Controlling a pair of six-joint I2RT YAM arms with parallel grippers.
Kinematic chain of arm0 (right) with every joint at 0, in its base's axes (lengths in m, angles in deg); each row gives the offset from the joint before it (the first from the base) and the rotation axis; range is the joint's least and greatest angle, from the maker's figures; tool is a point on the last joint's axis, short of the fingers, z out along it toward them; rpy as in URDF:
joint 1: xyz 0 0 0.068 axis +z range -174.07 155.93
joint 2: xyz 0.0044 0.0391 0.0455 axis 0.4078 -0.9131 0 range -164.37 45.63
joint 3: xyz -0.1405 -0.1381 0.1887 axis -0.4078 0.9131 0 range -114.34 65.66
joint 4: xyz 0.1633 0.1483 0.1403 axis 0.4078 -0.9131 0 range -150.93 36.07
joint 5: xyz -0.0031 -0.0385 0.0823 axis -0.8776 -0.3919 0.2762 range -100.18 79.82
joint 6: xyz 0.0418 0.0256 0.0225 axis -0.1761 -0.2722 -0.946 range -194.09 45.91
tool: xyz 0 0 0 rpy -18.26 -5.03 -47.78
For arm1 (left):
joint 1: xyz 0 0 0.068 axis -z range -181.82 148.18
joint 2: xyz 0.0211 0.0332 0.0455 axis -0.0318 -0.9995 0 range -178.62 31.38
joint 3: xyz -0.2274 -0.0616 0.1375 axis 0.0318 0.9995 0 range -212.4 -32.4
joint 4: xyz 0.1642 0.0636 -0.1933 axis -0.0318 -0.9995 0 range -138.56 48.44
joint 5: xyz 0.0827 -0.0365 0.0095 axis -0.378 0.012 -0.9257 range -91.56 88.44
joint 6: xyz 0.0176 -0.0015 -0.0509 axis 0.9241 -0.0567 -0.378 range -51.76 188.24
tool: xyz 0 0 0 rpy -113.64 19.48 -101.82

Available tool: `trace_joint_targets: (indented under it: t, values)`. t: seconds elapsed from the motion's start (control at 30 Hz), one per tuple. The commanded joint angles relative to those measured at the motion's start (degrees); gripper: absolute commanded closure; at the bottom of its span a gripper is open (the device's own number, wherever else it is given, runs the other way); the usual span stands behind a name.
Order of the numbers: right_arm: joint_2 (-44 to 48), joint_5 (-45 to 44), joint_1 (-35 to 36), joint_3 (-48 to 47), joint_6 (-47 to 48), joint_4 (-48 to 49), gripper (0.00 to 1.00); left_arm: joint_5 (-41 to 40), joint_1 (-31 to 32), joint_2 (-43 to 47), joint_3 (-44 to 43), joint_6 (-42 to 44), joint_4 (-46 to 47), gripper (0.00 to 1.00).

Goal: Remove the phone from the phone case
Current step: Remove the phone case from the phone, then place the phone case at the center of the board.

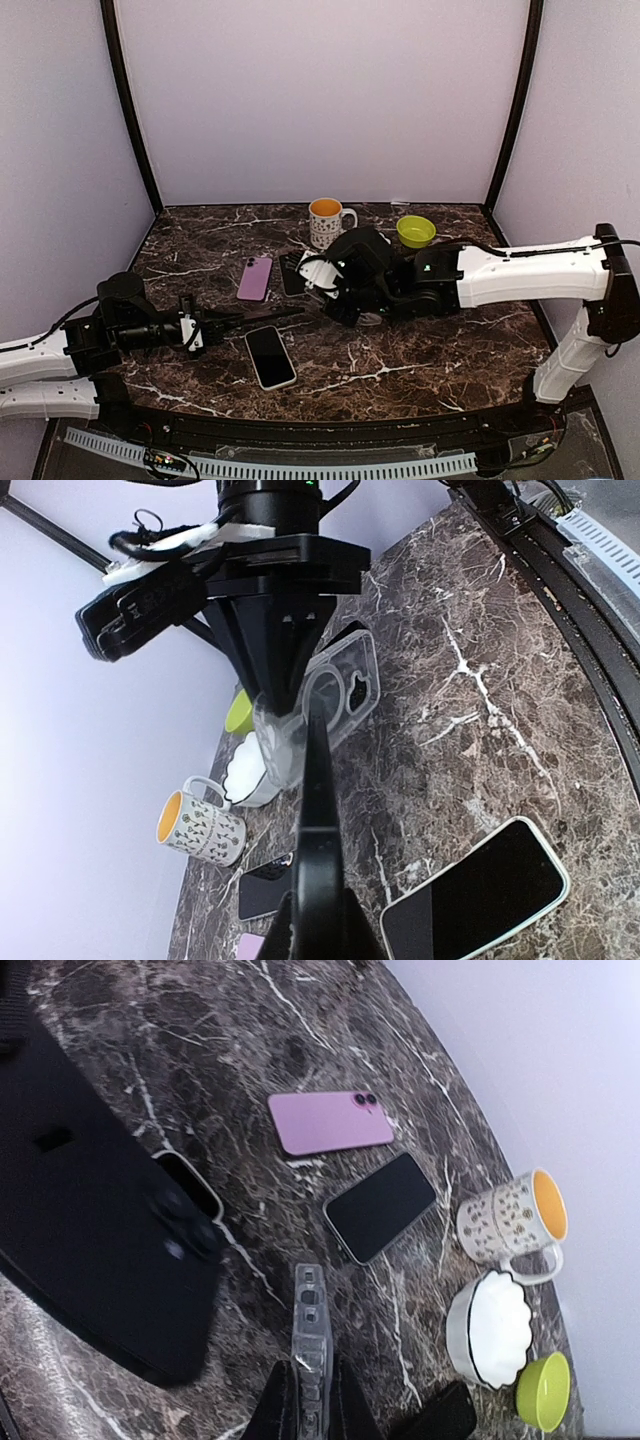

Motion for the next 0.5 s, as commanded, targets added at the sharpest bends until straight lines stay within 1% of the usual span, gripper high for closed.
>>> trace_joint_targets:
  t: [0.0,0.1,0.27,0.37,0.43,0.47]
  values:
    - [5.3,6.3,-6.9,2.4,-11.3,0.3,1.00,-0.6,-0.2,1.3,-1.6,0.3,5.1,1.00]
    - [6.6,10.3,-10.8,4.5,-16.9,0.8,1.00,-0.4,-0.3,1.2,-1.7,0.3,5.0,1.00]
    - [9.8,14.9,-18.6,6.8,-25.1,-2.8,1.00,-0.4,-0.3,1.0,-1.7,0.3,5.0,1.00]
    - [13.1,20.2,-24.6,9.6,-30.6,-4.1,1.00,-0.5,-0.3,1.0,-1.7,0.4,4.9,1.00]
    - [15.5,26.8,-28.2,12.5,-34.2,-4.2,1.00,-0.7,-0.2,1.0,-1.7,0.4,4.9,1.00]
    - [16.8,28.4,-29.8,14.2,-35.9,-4.7,1.00,-0.7,-0.3,1.0,-1.7,0.4,4.9,1.00]
